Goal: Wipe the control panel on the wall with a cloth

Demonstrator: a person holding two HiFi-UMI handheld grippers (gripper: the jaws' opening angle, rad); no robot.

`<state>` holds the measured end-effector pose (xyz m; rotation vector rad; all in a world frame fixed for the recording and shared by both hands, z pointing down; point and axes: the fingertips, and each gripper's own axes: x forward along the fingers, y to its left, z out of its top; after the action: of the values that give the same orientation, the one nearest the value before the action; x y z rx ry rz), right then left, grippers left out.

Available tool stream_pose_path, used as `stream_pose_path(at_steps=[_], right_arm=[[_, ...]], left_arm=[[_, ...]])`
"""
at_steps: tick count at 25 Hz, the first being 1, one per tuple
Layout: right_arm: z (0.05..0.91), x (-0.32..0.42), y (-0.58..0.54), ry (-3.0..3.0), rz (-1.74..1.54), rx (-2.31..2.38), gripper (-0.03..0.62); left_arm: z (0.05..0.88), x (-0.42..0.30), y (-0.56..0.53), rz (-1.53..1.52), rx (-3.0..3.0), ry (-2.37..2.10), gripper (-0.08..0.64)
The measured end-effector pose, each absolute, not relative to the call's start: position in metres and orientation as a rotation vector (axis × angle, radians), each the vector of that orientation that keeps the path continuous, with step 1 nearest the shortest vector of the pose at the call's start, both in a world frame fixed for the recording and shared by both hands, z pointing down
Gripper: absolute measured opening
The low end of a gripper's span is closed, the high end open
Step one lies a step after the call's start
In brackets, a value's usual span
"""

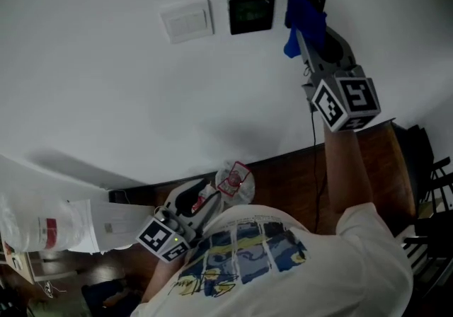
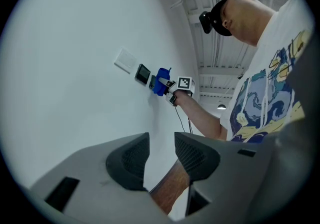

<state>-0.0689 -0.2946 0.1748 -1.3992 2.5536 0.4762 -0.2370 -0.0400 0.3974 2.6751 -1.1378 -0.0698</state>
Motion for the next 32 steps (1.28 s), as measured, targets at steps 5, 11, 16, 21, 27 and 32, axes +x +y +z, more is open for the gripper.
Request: stream_pose_path(at_steps=[5,11,16,21,27,32], right_arm=[[0.175,0.001,-0.331,2.459,0.425,-1.562,0.089],[0.171,0.016,-0.354,2.452,0.429,-1.580,0.089],[0.175,0.004,-0.355,2.459,0.432,-1.572,0.089],[0.176,-0.006,-0.349,2.452,0.428,-1.607,0.089],[0.177,-0.061,-0.332,2.506,0.421,-1.523,0.089],[0.178,-0.112,-0.318,2.550,0.433,-1.435,0.089]], left_arm=[[0.395,-0.216,-0.048,-0.076,2.693,-1.127,0.141],[0.395,-0.196,-0.051,-0.041,2.696,-1.130,0.141],[0.395,-0.198,-0.052,-0.032,2.683,-1.164,0.141],[0.397,-0.206,-0.051,-0.033,2.670,-1.178,0.141],[0.398,-0.221,-0.046,-0.031,2.684,-1.173,0.141],[0.397,-0.237,-0.041,-0.037,2.684,-1.171,0.141]])
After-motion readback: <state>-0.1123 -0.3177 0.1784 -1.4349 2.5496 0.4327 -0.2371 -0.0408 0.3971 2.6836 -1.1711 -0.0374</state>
